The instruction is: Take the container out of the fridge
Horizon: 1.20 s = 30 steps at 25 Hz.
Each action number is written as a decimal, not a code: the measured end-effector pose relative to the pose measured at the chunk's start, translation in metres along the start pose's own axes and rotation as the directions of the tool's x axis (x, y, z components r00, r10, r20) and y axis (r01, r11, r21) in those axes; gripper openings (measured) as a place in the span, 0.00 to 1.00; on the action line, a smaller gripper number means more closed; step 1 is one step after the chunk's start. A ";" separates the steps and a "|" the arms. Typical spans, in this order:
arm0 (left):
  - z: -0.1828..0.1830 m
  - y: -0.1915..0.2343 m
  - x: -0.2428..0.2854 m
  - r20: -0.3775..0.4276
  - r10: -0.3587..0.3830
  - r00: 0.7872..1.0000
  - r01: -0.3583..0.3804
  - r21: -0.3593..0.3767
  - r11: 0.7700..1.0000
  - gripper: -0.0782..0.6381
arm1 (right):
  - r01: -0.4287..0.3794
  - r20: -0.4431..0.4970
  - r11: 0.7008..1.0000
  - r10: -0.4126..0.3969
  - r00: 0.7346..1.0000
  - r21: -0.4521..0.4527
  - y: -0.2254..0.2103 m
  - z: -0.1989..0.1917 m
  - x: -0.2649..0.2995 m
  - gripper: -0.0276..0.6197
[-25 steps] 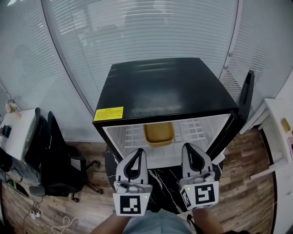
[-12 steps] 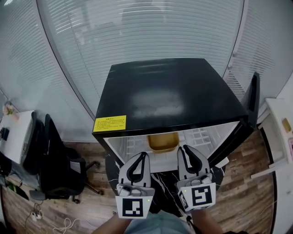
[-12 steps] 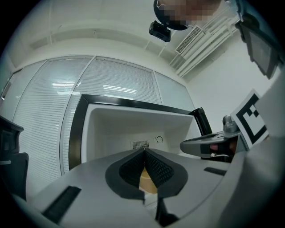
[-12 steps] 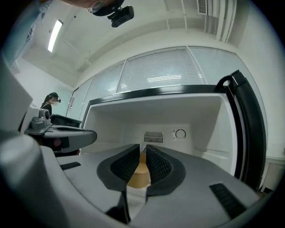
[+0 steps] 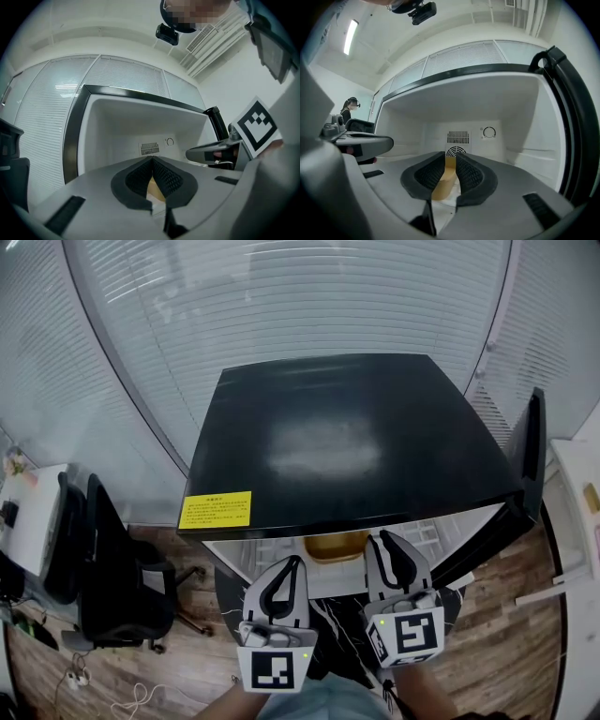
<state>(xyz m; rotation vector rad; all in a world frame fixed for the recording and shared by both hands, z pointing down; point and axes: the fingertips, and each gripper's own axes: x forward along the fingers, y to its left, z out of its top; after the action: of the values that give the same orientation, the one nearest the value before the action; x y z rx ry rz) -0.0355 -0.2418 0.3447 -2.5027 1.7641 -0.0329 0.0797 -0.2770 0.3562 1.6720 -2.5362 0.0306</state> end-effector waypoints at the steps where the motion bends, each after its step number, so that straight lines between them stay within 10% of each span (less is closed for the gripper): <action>1: -0.001 0.001 0.002 0.003 0.003 1.000 -0.003 -0.001 1.000 0.13 | -0.005 -0.005 1.000 0.005 1.000 0.002 0.000 -0.002 0.003 0.18; 30: -0.010 0.016 0.018 -0.011 0.026 1.000 -0.026 -0.014 1.000 0.13 | -0.011 -0.095 1.000 0.013 0.995 0.026 -0.004 -0.022 0.026 0.24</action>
<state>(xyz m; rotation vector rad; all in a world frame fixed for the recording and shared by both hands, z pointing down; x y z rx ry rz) -0.0456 -0.2644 0.3532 -2.4936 1.8071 -0.0326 0.0750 -0.3006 0.3801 1.6235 -2.4860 0.1414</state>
